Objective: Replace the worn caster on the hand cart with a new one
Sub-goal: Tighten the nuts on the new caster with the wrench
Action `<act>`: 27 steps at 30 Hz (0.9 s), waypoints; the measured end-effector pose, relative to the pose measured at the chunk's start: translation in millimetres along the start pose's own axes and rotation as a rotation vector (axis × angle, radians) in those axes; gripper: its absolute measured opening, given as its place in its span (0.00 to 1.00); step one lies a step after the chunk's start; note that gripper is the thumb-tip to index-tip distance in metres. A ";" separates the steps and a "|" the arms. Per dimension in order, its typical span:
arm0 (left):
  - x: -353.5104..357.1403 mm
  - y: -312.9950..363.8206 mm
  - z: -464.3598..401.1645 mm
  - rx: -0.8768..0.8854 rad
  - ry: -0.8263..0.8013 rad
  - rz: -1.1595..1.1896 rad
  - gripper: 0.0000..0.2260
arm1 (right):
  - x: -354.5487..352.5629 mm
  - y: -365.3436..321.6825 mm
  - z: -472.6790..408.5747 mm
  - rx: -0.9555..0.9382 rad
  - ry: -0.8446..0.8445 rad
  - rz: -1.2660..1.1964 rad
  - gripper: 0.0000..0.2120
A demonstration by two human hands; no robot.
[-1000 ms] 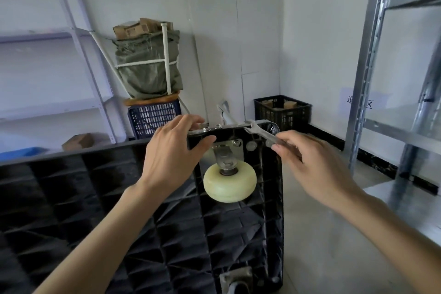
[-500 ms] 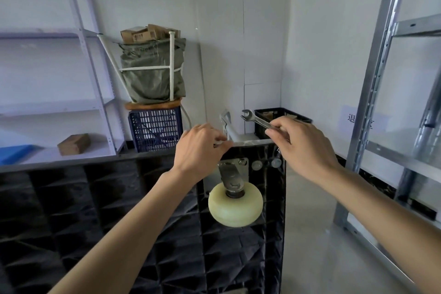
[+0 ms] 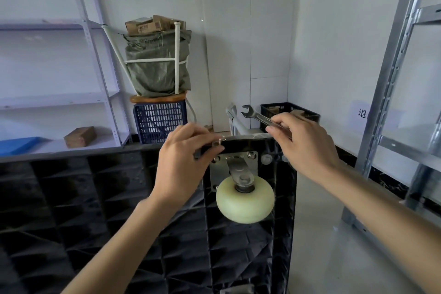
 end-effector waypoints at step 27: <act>41.5 -25.5 47.6 -0.015 0.175 0.010 0.09 | 31.7 -2.7 -30.0 -0.025 -0.090 0.027 0.09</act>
Point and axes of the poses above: each hand's wrist, its own z-axis away from the middle knuckle, its own x-axis out of the palm, y = z × x, the point moved 4 cm from there along -z, towards the middle knuckle, and after that the axes turned 10 degrees about x, right-handed, at the moved point
